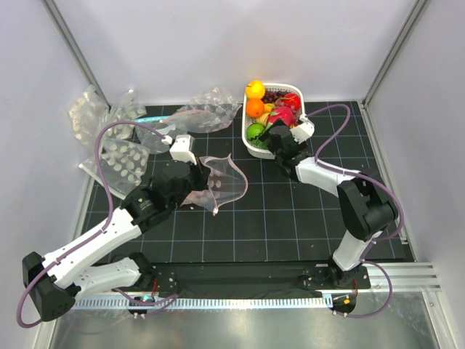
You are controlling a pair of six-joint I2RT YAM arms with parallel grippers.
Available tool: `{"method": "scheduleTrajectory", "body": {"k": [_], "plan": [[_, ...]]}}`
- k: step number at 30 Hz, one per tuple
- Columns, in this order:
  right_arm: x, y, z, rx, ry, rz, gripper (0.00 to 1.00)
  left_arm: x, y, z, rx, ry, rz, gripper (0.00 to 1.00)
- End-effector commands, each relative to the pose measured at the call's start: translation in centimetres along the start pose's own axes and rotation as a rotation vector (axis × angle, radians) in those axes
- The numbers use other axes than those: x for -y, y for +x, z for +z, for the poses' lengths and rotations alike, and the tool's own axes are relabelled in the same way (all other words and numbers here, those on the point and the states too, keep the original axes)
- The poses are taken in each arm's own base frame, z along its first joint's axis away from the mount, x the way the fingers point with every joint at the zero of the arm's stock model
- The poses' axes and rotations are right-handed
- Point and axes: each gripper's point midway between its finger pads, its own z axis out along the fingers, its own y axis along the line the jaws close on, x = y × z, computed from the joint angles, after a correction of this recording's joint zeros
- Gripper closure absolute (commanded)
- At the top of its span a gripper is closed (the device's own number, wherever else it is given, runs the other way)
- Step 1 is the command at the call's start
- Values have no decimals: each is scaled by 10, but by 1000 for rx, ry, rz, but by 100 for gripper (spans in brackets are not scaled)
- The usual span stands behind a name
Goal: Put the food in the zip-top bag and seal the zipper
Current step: Pick up the fake fruit from the bin.
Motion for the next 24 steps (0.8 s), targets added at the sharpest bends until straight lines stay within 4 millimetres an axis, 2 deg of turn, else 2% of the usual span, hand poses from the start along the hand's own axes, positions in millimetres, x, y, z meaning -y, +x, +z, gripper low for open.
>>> {"method": "scheduleTrajectory", "body": {"k": [1, 7, 11, 14, 15, 17, 19, 24], "plan": [[-16, -24, 5, 90, -25, 52, 3, 7, -16, -2, 62, 29, -31, 100], [-8, -26, 16, 106, -11, 45, 6, 6, -17, -1, 64, 25, -28, 100], [-4, -23, 17, 100, -19, 49, 19, 6, -15, 0, 61, 23, -25, 100], [-4, -27, 13, 103, -33, 60, 32, 6, -16, -1, 63, 22, -24, 100], [-8, -34, 8, 117, -46, 68, 39, 5, -16, 0, 62, 20, -24, 100], [-7, -37, 2, 127, -64, 73, 41, 5, -15, 0, 60, 20, -23, 100], [-11, -46, -6, 144, -89, 92, 47, 6, -16, 0, 60, 20, -23, 100], [-15, -54, -23, 144, -148, 106, 49, 6, -16, -1, 61, 22, -22, 100]]}}
